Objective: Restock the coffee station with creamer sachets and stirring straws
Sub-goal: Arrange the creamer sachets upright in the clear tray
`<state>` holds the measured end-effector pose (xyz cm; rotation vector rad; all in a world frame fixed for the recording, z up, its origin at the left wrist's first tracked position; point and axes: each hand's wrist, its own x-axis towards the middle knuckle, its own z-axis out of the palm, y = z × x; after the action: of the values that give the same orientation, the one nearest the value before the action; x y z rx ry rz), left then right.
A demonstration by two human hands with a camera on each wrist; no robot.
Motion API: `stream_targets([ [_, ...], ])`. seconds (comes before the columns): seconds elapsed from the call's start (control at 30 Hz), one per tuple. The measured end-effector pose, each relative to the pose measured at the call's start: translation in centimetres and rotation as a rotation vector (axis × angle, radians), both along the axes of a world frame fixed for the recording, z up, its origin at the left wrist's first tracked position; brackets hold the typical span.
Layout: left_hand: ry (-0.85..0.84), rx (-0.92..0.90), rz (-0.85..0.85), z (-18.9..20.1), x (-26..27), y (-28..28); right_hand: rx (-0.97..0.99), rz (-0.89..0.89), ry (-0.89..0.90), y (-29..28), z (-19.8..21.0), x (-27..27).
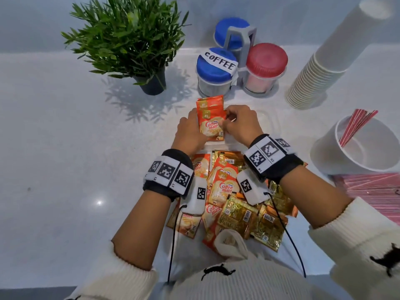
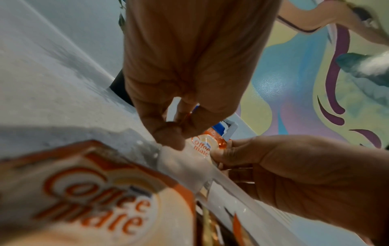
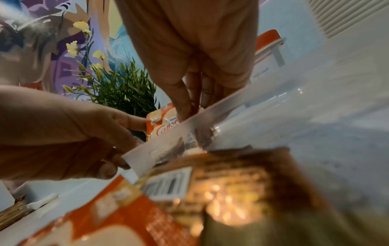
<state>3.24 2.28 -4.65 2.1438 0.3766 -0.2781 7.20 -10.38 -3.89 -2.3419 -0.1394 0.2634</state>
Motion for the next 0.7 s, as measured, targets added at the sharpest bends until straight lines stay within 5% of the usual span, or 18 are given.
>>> stream_targets([
  [0.2,-0.007,-0.007,-0.035,-0.3,0.1,0.1,-0.01,0.019,-0.002,0.1,-0.2,-0.3],
  [0.43,0.015,0.036,-0.075,-0.8,0.4,0.2,0.246,0.108,0.313,0.1,-0.1,-1.3],
  [0.7,0.012,0.074,-0.082,-1.1,0.5,0.1,0.266,0.19,0.385,0.0,-0.2,-1.3],
])
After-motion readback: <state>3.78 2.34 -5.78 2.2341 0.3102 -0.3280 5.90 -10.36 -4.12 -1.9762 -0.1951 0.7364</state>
